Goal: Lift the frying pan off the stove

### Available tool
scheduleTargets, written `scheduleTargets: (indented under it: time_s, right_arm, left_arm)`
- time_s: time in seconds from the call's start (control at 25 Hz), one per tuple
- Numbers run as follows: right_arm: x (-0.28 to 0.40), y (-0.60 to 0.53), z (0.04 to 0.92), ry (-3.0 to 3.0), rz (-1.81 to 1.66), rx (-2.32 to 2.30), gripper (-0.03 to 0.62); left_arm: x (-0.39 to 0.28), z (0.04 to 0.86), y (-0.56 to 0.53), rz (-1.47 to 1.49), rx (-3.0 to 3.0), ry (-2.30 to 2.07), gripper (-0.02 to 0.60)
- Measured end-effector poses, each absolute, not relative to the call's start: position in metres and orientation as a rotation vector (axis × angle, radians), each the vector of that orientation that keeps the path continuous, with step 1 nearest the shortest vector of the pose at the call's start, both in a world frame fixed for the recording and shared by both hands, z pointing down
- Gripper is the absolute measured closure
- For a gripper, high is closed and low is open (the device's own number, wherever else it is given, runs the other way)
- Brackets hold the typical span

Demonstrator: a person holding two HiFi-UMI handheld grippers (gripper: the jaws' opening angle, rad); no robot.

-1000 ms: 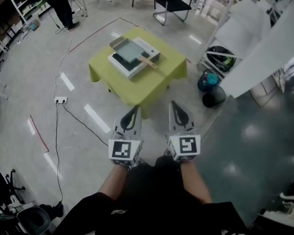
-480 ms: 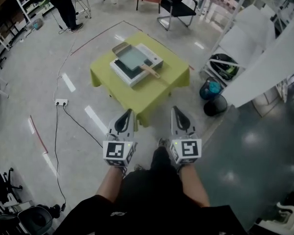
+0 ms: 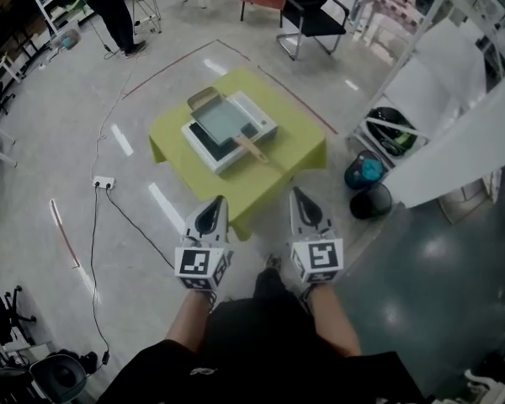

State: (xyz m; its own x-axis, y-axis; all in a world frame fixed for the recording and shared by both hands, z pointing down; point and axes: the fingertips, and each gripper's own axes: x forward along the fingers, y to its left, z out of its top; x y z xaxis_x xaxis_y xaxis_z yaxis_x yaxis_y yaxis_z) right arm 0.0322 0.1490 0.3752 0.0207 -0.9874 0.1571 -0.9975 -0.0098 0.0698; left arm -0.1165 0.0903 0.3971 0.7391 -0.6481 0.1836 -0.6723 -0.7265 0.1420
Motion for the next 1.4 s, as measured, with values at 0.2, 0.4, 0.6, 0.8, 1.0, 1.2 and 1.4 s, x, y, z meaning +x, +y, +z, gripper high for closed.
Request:
scheduleTargets:
  time_s: [0.2,0.4,0.6,0.8,1.0,1.2,1.4]
  right_arm:
    - [0.059,0.117,0.374,-2.155,0.171,2.056,0.579]
    - [0.090,0.098,0.399,-2.188,0.218,1.991,0.579]
    - [0.100,0.085,0.419,-2.243,0.256,1.896,0.579]
    - [0.098,0.082,0.426,-2.279,0.286,1.837,0.579]
    - [0.105,0.075,0.429,-2.290,0.285,1.837,0.579]
    - [0.115,0.063,0.435,-2.281,0.308,1.827,0.579]
    - [0.118,0.043,0.446,-2.280,0.339,1.792,0.579]
  left_arm:
    - [-0.089,0.410,0.067,0.207,2.659,-1.094,0.537]
    - [-0.061,0.427,0.058,0.254,2.604,-1.125,0.537]
    - [-0.039,0.447,0.056,0.288,2.549,-1.141,0.537]
    - [-0.030,0.460,0.055,0.326,2.508,-1.151,0.537]
    - [-0.016,0.461,0.044,0.310,2.491,-1.153,0.537]
    - [0.000,0.470,0.031,0.319,2.477,-1.130,0.537]
    - [0.005,0.483,0.004,0.310,2.424,-1.127,0.537]
